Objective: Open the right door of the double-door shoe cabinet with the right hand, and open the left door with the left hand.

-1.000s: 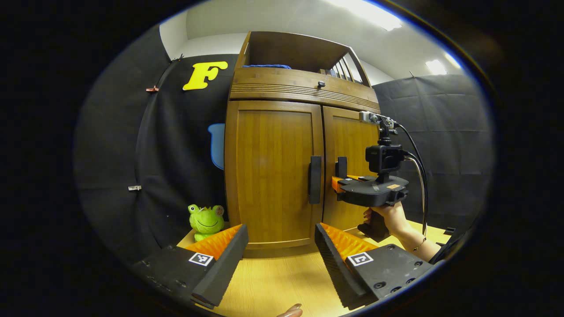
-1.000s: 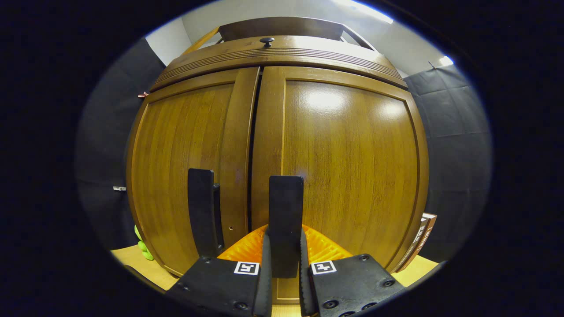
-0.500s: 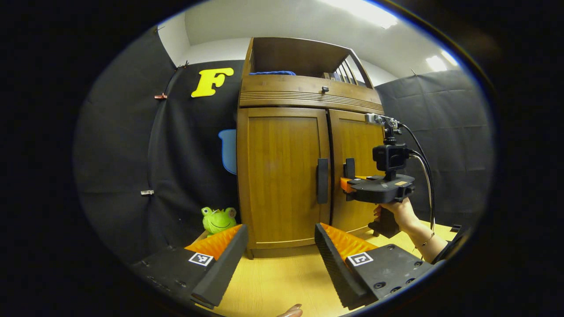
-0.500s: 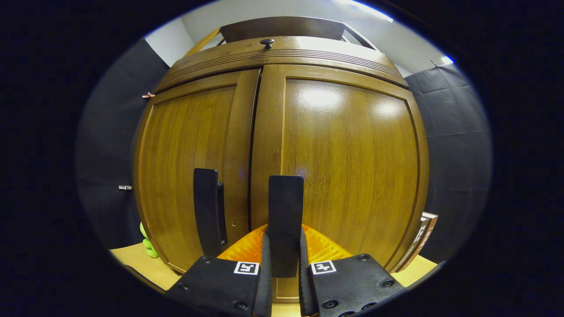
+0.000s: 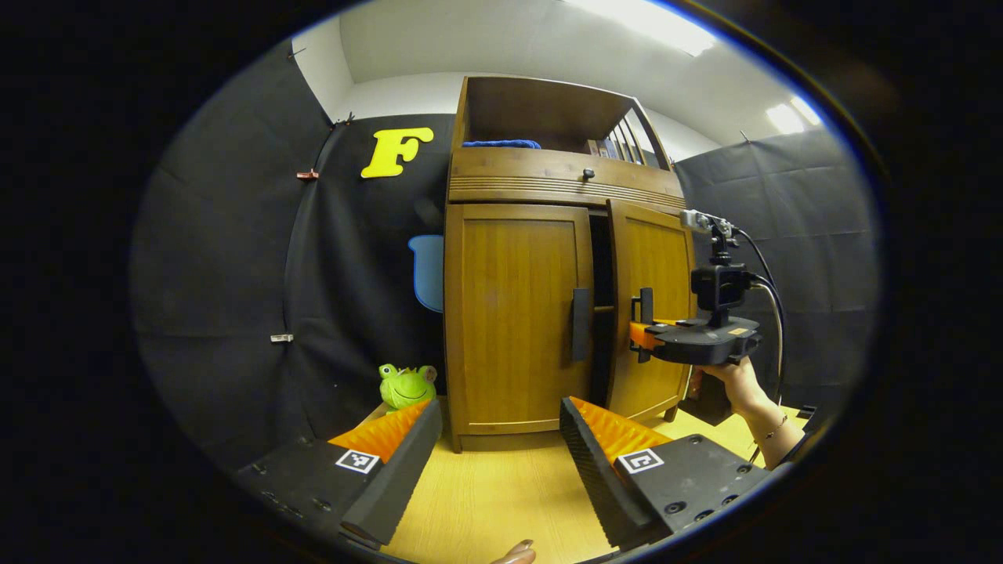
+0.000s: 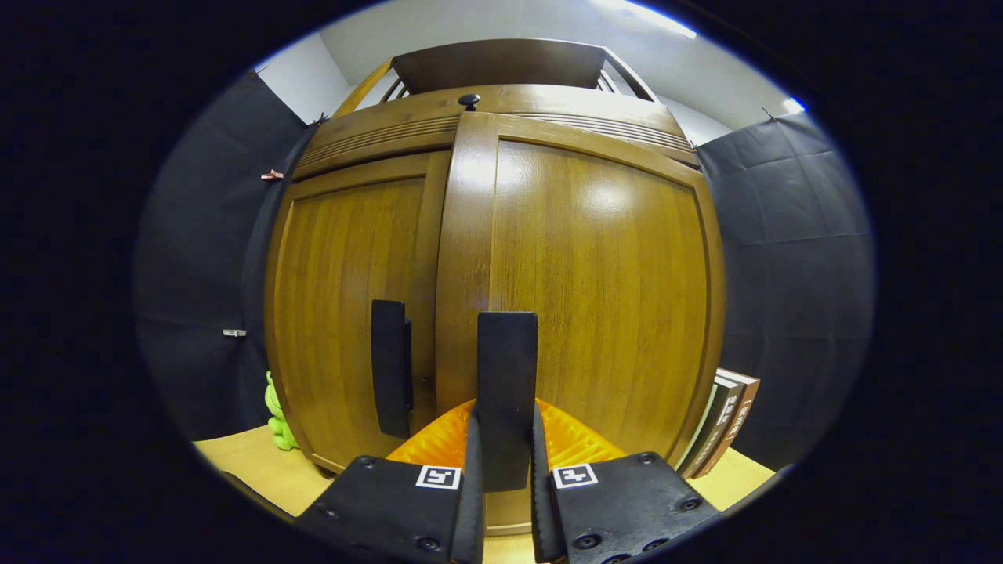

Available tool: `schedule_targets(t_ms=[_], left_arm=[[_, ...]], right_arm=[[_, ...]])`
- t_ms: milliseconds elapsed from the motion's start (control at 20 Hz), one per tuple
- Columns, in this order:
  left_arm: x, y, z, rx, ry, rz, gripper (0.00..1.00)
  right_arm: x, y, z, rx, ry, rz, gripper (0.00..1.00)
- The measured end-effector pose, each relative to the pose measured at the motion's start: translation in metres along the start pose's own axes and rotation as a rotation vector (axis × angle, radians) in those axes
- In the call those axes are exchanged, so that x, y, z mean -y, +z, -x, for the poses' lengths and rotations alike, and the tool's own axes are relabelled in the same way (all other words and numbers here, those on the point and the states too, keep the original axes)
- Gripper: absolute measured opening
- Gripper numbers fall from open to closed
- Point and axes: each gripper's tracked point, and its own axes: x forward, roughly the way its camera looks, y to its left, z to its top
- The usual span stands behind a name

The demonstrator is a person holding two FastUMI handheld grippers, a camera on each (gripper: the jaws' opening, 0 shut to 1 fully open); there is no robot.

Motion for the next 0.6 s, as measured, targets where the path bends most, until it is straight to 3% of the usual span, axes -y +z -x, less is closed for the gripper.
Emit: schedule_targets(t_ms=[50, 350, 600], left_arm=[[0.002, 0.0, 0.004, -0.001, 0.002, 0.0, 0.94], [0.018, -0.007, 0.01, -0.002, -0.001, 0.009, 0.94], [0.066, -0.019, -0.012, -0.05, -0.125, 0.058, 0.95]], right_arm=[[0.003, 0.002, 0.008, 0.001, 0.001, 0.0, 0.28], [0.031, 0.008, 0.057, 0.03, 0.003, -0.01, 0.28], [0.068, 0.011, 0.095, 0.026, 0.002, 0.018, 0.27]])
